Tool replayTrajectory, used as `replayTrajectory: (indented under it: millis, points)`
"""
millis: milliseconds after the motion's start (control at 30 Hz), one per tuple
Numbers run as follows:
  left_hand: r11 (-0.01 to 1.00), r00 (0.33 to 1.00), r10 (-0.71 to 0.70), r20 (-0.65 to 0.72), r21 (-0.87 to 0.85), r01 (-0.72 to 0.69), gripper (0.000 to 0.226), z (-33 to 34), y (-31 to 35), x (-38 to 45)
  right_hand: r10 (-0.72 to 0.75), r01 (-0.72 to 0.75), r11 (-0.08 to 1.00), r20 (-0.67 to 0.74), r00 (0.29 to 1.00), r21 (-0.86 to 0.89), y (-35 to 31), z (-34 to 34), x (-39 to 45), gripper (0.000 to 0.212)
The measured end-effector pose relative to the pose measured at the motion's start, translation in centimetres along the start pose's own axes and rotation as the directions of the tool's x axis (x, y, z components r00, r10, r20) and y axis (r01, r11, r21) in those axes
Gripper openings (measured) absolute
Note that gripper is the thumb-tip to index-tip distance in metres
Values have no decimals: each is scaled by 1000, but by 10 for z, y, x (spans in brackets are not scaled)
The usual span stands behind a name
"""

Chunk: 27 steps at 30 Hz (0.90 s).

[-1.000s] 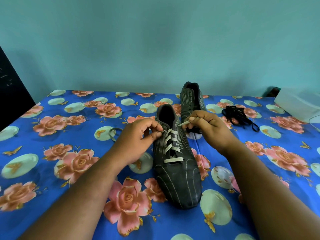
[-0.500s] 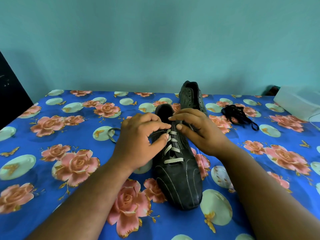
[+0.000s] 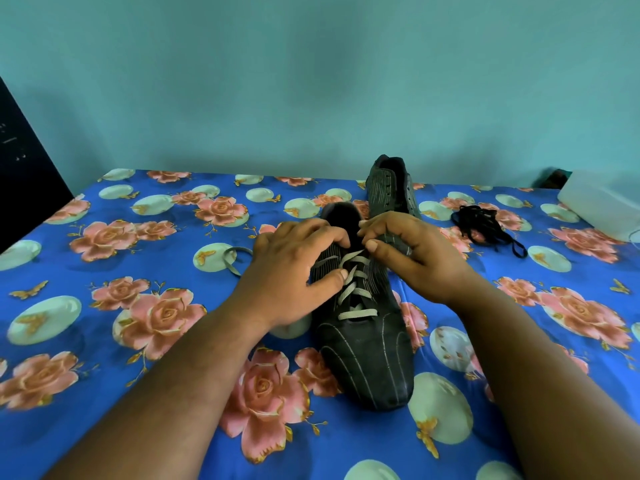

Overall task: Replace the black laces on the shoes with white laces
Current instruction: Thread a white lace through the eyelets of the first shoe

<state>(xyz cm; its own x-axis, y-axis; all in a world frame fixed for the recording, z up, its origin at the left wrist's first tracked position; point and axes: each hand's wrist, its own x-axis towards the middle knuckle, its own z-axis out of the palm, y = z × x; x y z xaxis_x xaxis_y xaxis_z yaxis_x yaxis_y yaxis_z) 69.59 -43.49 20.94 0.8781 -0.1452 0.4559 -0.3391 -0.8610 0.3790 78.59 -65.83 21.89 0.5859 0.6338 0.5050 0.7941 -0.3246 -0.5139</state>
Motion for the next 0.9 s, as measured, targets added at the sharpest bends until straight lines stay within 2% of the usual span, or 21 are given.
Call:
replayTrajectory:
  millis: [267, 433, 533, 633, 700, 900]
  points:
    - [997, 999, -8, -37, -74, 5, 41, 0, -1, -1, -17, 18, 999, -24, 1000, 43, 1, 6, 0, 13]
    - [994, 969, 107, -224, 53, -97, 37, 6, 1, 2, 1, 2, 998, -50, 999, 64, -1, 8, 2, 16]
    - [990, 949, 100, -299, -69, -126, 31, 10, -1, 5, 23, -17, 994, -56, 998, 106, -2, 8, 2, 17]
    - [976, 939, 12, -343, -200, -86, 22, 11, 5, 2, 29, -22, 994, -62, 998, 106, -3, 7, 2, 19]
    - [975, 934, -38, -355, -220, -43, 17, 10, 7, -1, 17, -11, 996, -62, 998, 87, -3, 8, 2, 18]
    - [999, 958, -37, -285, -28, 30, 22, 2, 7, -1, -9, 11, 999, -59, 998, 32, -2, 7, 2, 19]
